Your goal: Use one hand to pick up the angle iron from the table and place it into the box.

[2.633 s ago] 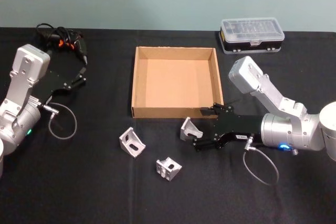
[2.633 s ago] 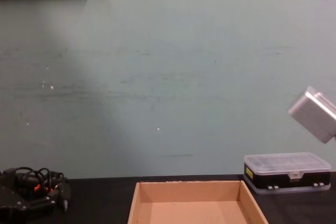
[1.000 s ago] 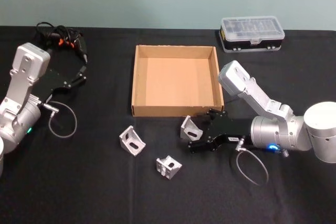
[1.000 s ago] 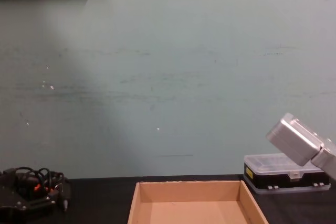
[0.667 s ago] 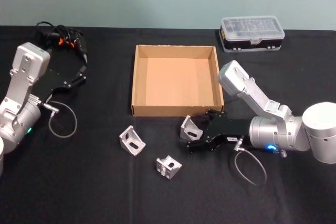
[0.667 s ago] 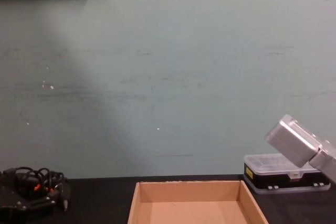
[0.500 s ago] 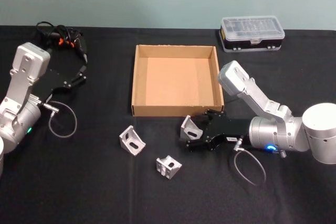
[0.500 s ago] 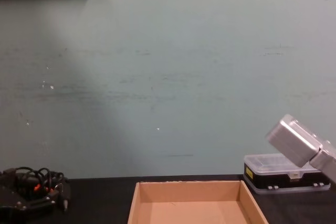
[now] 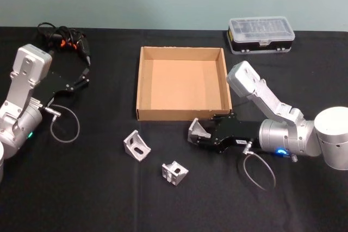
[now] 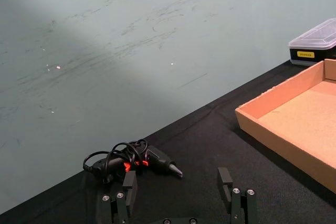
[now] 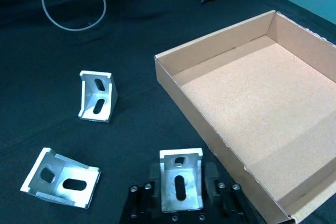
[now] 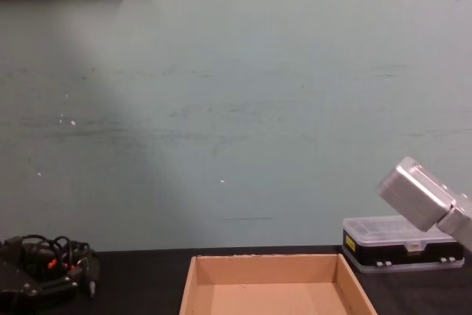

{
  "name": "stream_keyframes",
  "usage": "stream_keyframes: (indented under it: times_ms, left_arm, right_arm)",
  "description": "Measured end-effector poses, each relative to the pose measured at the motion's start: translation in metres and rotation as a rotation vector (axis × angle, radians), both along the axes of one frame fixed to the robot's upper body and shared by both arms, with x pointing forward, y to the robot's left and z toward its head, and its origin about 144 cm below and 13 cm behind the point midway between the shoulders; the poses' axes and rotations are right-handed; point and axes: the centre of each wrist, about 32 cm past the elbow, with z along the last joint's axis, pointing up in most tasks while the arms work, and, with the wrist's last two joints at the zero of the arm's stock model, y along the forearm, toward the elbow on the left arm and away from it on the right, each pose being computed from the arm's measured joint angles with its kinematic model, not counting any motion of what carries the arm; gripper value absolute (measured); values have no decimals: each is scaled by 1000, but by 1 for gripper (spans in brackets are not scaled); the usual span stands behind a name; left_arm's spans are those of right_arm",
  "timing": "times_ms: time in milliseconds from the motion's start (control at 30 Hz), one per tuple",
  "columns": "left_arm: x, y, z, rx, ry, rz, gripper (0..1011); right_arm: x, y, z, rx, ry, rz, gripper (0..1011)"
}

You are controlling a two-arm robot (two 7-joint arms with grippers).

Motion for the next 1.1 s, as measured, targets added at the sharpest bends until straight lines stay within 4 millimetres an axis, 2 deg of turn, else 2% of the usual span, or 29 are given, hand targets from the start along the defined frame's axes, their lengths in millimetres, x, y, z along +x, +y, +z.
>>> stream_keyframes:
  times_ms: [167,1100]
  left_arm:
    - [0,0,0,0,0,0,1000]
    - [0,0,0,0,0,0,1000]
  right_arm:
    - [0,0,0,-2,1,-2,447]
    - [6,2,2,12,-13,19,446]
